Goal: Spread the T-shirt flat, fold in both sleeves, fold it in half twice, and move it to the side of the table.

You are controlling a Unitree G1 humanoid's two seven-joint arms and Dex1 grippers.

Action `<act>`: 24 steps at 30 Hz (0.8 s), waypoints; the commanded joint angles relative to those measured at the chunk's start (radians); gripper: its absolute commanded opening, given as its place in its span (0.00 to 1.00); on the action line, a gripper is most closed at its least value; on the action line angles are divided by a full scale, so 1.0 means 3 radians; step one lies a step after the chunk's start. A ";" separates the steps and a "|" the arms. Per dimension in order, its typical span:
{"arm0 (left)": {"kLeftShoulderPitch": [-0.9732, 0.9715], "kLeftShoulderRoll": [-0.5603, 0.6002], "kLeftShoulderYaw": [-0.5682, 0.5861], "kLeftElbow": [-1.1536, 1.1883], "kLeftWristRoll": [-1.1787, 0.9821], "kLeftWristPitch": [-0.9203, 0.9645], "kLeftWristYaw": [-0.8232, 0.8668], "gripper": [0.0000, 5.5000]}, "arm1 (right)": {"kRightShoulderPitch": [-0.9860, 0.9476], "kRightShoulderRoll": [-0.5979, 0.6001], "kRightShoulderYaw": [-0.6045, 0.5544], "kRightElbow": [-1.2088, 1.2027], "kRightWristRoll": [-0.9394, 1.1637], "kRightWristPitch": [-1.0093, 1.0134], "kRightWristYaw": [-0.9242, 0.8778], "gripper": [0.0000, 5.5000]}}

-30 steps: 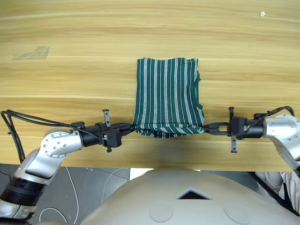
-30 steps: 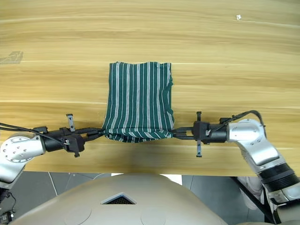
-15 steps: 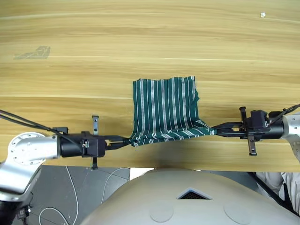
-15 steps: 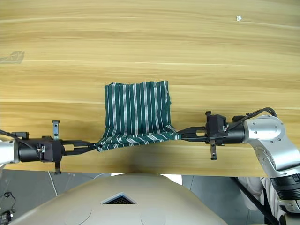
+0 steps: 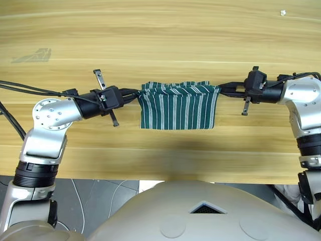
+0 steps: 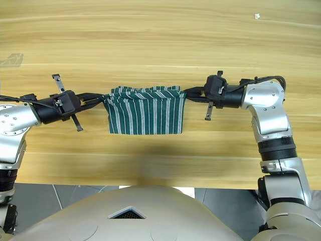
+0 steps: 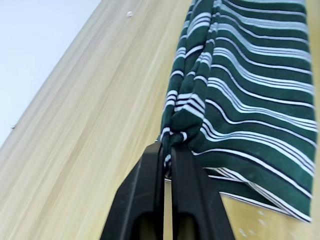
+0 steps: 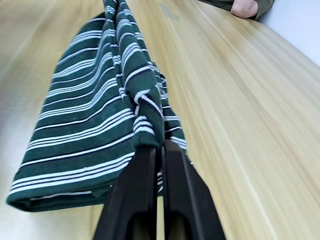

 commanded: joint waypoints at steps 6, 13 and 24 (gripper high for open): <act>-0.0300 -0.0226 -0.0026 0.0455 0.0269 -0.0040 0.0205 0.00 | -0.0312 0.0239 0.0041 0.0497 -0.0331 -0.0267 -0.0048 0.00; -0.0373 -0.0400 0.0062 0.0689 0.0377 -0.0205 0.0471 0.12 | -0.0399 0.0315 0.0039 0.0778 -0.0528 -0.0290 -0.0187 0.11; -0.0074 -0.0702 0.0551 0.0918 0.0276 -0.0486 0.1105 0.44 | -0.0449 0.0431 -0.0006 0.1212 -0.0997 -0.0746 -0.0927 0.32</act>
